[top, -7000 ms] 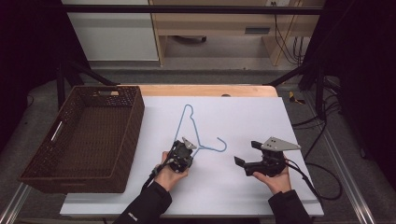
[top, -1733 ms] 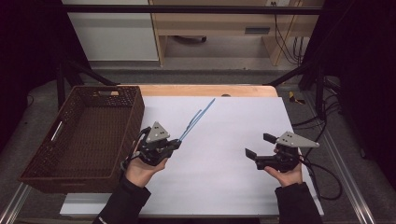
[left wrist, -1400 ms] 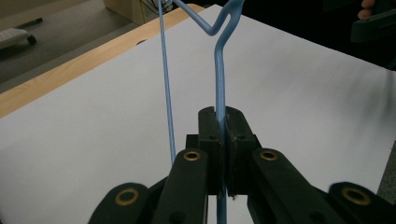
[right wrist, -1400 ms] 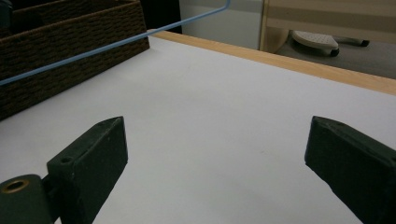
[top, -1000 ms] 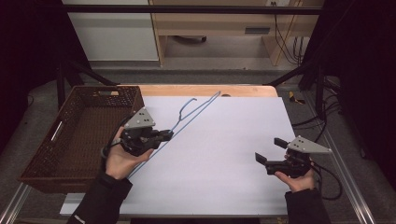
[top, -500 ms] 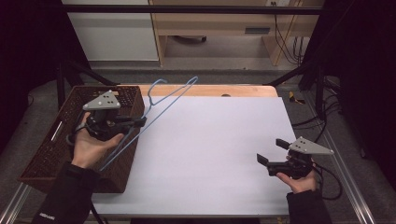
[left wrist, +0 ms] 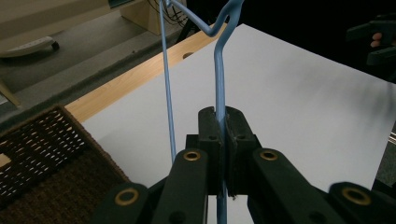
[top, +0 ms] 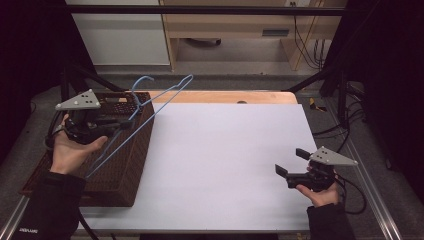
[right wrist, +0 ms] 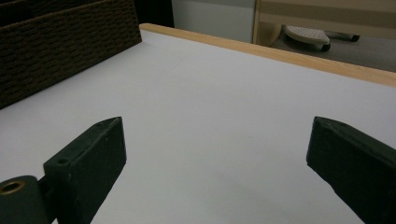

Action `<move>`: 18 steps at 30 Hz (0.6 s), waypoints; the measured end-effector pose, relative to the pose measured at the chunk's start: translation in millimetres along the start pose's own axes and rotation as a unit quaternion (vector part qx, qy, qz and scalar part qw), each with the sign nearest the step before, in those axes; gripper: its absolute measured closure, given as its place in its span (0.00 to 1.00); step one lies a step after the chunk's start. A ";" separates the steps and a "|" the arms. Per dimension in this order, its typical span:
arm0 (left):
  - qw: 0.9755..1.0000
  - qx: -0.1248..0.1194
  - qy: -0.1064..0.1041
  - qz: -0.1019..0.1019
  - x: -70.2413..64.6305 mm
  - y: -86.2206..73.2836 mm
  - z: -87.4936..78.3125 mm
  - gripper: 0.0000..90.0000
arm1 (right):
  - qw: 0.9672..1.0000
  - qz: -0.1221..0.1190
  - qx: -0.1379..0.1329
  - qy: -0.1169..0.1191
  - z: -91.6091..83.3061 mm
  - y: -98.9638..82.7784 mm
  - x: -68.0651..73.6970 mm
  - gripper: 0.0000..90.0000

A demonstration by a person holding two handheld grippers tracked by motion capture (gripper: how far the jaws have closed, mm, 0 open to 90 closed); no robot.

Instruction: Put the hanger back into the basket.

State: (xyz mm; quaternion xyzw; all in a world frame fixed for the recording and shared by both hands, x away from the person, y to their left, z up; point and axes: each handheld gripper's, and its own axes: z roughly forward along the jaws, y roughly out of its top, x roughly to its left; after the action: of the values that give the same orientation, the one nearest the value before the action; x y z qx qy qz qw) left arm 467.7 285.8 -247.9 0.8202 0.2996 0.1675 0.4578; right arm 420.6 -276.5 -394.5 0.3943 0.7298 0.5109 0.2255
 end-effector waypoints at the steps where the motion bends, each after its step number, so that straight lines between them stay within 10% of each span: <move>1: 1.000 0.000 0.003 0.000 2.1 -1.0 -1.6 0.97 | 1.000 0.000 0.001 0.000 0.1 -0.1 -0.1 0.05; 18: 0.998 -0.009 0.044 -0.032 42.4 -26.4 -40.7 0.97 | 1.000 0.000 0.003 -0.003 0.9 -0.8 -0.9 0.05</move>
State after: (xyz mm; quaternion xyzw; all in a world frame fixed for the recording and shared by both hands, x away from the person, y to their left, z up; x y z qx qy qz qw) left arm 468.9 350.2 -249.0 0.7979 0.3442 0.1916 0.4563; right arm 421.5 -276.8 -395.6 0.3963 0.7305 0.5080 0.2266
